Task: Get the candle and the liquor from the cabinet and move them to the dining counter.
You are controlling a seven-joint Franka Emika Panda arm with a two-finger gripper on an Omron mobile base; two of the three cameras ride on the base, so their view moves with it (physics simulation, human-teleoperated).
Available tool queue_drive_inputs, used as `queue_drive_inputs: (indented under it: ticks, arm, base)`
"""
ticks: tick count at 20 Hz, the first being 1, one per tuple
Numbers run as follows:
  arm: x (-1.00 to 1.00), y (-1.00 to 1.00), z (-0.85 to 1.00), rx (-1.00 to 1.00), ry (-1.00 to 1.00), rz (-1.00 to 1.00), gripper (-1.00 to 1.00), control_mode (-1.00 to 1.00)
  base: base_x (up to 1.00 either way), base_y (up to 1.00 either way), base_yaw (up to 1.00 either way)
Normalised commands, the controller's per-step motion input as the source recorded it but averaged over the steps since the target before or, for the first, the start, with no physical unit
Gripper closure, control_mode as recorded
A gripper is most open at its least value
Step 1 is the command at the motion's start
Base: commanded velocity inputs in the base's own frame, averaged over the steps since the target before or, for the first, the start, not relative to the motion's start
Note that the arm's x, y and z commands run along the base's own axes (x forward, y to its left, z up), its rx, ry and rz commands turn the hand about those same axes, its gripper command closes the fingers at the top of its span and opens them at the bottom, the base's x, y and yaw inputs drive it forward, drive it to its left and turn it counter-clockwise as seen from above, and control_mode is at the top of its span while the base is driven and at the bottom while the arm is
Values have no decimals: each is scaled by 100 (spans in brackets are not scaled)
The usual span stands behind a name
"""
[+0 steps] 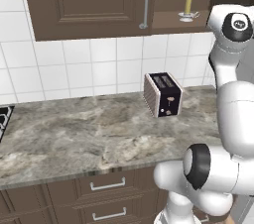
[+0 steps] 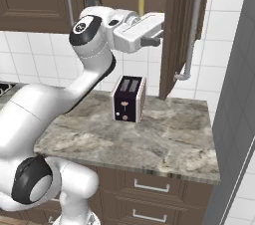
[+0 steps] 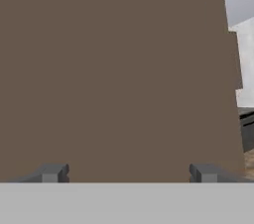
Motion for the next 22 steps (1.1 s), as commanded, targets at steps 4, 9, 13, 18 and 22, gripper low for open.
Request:
queue_drive_inputs:
  ticks: [4,9,13,18,22]
  arm:
    - [0,-54,-18,5,0,45,-100,-100]
    - [2,-22,-12,1,0,46,-100,-100]
    - [19,-11,-13,0,-2,38,-100,-100]
    - [-2,40,-6,0,-1,22,-100,-100]
    - [0,100,0,-4,0,9,-100,-100]
  base:
    - [0,0,0]
    - [0,0,0]
    - [0,0,0]
    - [0,0,0]
    - [0,0,0]
